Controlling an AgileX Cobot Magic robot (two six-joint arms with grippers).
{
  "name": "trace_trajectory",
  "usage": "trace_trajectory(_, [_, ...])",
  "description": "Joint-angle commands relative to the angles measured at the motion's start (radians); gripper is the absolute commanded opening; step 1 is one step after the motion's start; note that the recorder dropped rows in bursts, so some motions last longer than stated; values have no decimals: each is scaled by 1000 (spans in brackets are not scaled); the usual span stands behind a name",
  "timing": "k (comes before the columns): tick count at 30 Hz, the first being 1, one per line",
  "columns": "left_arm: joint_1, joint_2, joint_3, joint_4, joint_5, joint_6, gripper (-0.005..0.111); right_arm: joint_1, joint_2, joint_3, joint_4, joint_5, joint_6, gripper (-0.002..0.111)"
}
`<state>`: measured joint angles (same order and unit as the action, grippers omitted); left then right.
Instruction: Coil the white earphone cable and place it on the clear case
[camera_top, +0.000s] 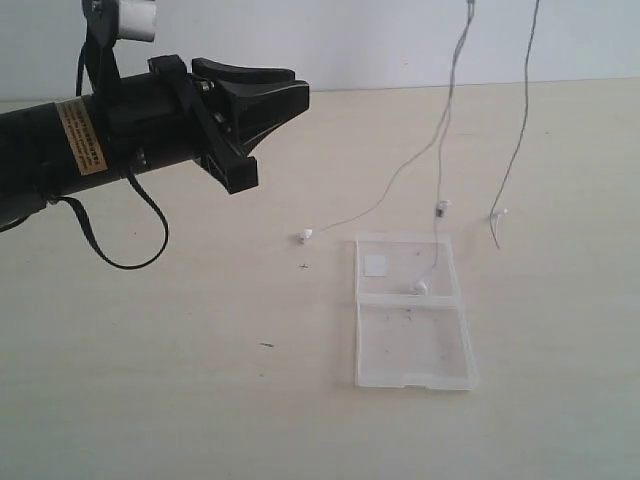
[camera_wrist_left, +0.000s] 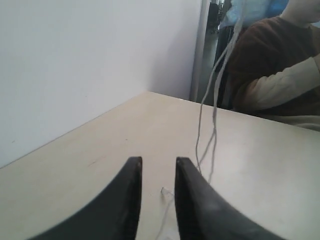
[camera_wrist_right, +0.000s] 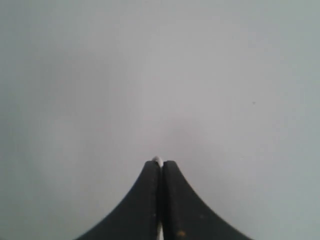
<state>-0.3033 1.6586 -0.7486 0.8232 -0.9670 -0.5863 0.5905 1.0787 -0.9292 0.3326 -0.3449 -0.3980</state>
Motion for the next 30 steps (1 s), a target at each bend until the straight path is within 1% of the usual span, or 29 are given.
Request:
trace_trajectory(1, [3, -7, 6, 2, -25, -24, 25, 3, 56, 6, -134, -98, 178, 0])
trace_trajectory(3, [3, -7, 6, 2, -28, -24, 25, 3, 75, 6, -177, -124, 249, 0])
trace_trajectory(5, [1, -5, 4, -5, -34, -20, 29, 3, 93, 6, -218, -132, 292, 0])
trace_trajectory(8, [-6, -5, 4, -29, -36, -13, 41, 3, 122, 6, -234, -154, 296, 0])
trace_trajectory(11, [-19, -3, 4, -64, -36, 68, 57, 3, 138, 2, -239, -169, 296, 0])
trace_trajectory(14, [-46, 22, -19, -86, -38, 170, 68, 3, 144, 2, -239, -176, 296, 0])
trace_trajectory(16, [-67, 59, -49, -67, -38, 189, 72, 3, 144, 2, -240, -175, 296, 0])
trace_trajectory(18, [-87, 98, -81, -56, -38, 189, 74, 3, 144, 2, -245, -175, 296, 0])
trace_trajectory(22, [-125, 187, -148, -167, -38, 182, 75, 3, 144, 2, -245, -175, 296, 0])
trace_trajectory(25, [-148, 241, -194, -214, -38, 182, 75, 3, 144, 2, -245, -175, 296, 0])
trace_trajectory(30, [-193, 298, -244, -214, -38, 162, 75, 3, 144, 2, -245, -173, 290, 0])
